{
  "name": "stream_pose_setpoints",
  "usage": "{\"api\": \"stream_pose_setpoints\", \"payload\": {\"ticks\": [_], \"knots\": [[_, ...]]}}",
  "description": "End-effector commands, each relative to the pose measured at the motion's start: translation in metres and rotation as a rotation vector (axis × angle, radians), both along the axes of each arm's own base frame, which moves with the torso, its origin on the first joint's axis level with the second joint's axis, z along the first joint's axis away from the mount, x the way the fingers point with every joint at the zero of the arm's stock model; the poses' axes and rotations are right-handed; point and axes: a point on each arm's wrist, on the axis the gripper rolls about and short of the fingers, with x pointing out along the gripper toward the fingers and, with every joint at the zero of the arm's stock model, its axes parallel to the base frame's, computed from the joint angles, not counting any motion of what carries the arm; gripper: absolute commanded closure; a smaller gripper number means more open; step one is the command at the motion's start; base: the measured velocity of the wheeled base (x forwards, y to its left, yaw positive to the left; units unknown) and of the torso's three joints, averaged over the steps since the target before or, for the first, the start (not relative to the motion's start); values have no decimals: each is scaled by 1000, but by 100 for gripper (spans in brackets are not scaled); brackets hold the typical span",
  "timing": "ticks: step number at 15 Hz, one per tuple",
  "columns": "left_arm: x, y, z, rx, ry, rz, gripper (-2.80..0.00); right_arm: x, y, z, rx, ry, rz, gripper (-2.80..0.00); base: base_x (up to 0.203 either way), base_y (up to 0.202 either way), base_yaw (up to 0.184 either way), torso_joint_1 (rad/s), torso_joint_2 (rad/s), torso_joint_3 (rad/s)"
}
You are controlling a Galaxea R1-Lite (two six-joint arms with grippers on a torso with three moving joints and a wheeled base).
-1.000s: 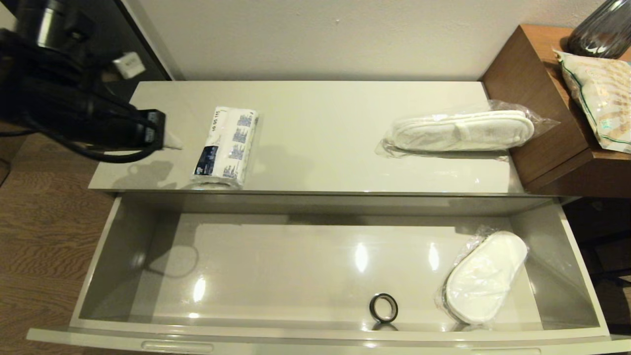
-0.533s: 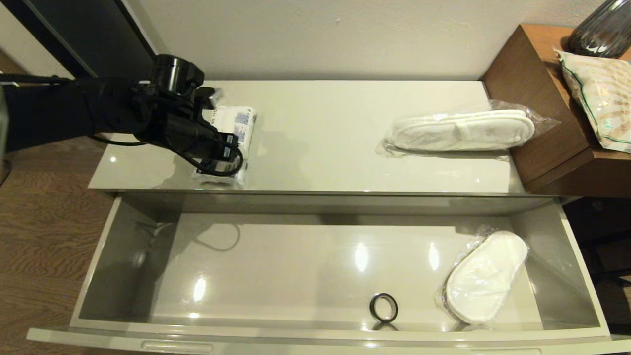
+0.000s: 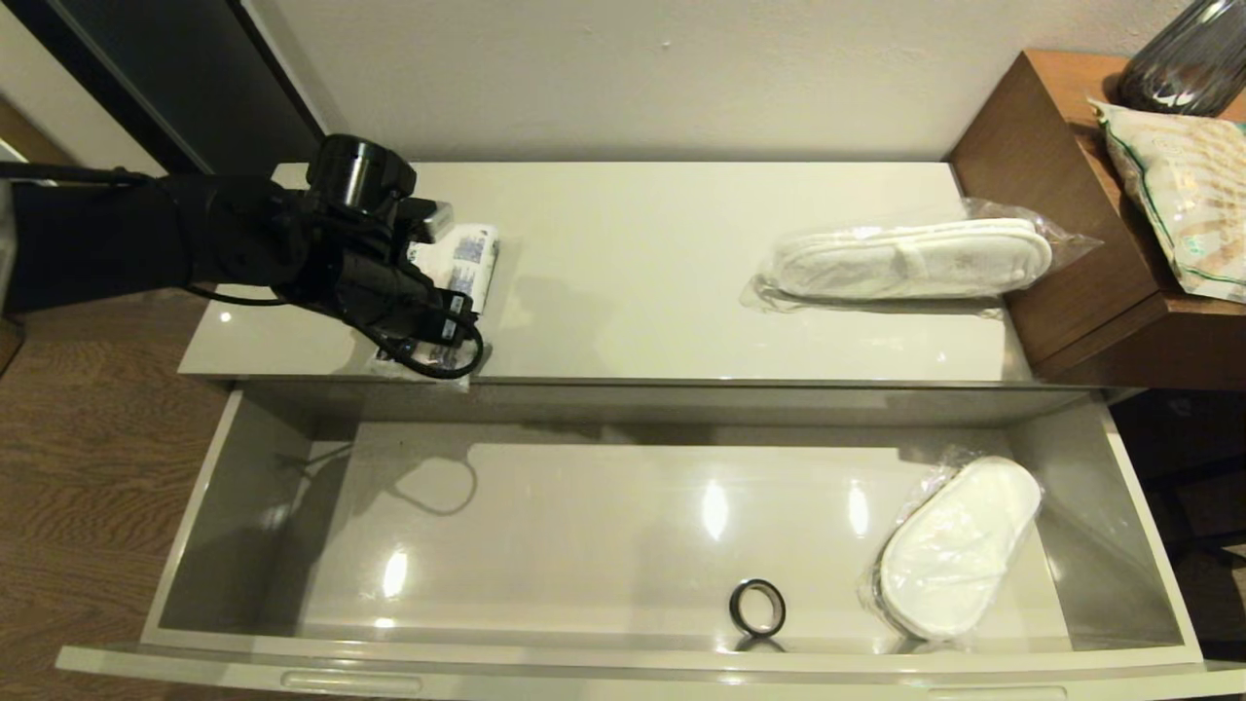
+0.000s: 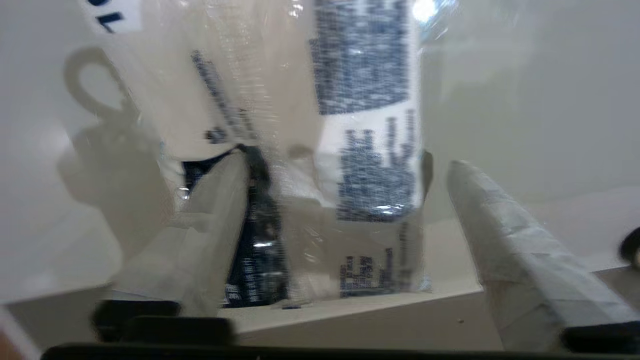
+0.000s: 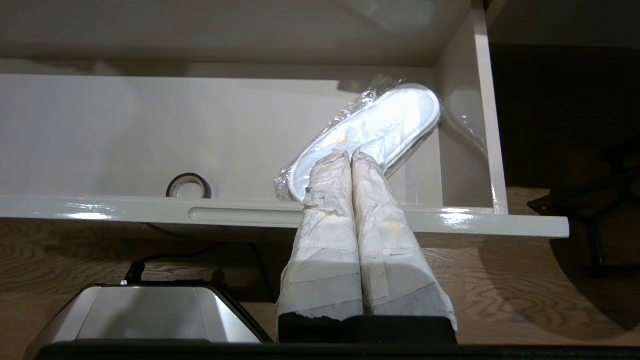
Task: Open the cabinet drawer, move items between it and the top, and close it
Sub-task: Pick up the tissue on the table, then put the tissue in the drawer
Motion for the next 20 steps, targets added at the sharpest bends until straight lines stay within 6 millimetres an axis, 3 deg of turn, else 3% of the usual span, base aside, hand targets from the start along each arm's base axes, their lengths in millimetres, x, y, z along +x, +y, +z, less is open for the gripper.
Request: {"api": "stream_pose_setpoints", "payload": {"ticks": [1,7,9,12,14,15,20], "knots": [[-2,1,-9,47,28,10,0,0,0,0,0,-1,0,0,0,0,0,0,0,0],[-1,2,-26,120,71,45,0,0,0,0,0,-1,0,0,0,0,0,0,0,0],[-11,1,-9,85,33,34,0,0,0,0,0,-1,0,0,0,0,0,0,0,0],[-50,2,40,-61,-52,-14,0,0,0,0,0,-1,0,0,0,0,0,0,0,0],[-86,4,67,-156,-85,-8,0,0,0,0,0,-1,0,0,0,0,0,0,0,0],[-102,7,72,-183,-85,-4,0,0,0,0,0,-1,0,0,0,0,0,0,0,0],[-186,23,59,-214,-19,-18,0,0,0,0,0,-1,0,0,0,0,0,0,0,0]]}}
